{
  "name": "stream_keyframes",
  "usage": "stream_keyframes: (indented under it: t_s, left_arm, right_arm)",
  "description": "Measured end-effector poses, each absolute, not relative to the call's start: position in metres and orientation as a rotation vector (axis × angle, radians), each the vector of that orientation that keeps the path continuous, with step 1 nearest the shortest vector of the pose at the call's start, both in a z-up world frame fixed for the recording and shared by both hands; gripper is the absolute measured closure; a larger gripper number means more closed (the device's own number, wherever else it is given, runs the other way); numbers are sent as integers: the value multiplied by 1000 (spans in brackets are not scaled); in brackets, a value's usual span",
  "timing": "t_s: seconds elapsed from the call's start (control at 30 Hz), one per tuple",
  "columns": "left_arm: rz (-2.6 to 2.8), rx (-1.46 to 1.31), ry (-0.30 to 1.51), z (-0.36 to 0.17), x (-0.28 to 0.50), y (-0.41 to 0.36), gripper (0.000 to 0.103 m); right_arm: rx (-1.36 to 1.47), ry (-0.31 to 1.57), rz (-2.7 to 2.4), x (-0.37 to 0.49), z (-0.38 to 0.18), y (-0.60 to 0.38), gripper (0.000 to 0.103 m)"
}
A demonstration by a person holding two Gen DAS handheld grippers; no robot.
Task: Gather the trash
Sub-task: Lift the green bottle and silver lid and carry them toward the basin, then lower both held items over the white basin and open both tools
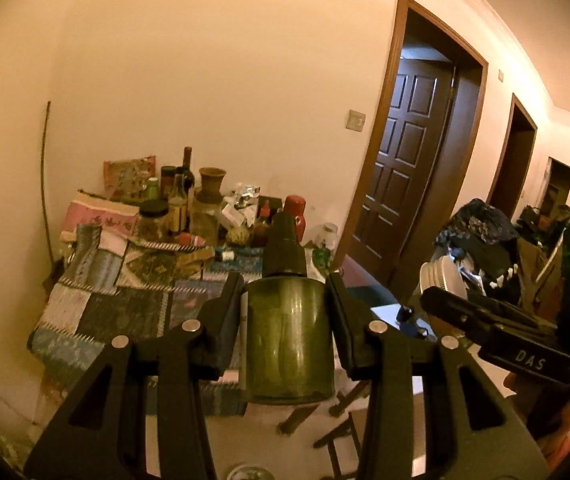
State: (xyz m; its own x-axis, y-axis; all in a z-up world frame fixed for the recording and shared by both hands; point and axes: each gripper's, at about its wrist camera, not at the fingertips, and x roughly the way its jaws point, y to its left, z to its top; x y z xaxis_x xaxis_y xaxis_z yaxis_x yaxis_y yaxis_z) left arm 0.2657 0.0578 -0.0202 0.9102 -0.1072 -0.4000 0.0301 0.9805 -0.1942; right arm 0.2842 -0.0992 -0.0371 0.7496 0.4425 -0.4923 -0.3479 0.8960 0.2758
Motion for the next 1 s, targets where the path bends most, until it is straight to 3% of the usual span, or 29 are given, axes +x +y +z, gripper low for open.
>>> stream_keyframes:
  t_s: [0.43,0.73,1.0]
  left_arm:
    - [-127,-179,454,-40,149,69,62]
    - [-137,-207,563,-69,139,58,62]
    - [-99,-220,692,-120,165,39,62]
  right_arm:
    - [182,627,379,175,-52,-89,33]
    - [163,720,362,162,-73,-95,33]
    - [145,849,386,176,-125,-108,33]
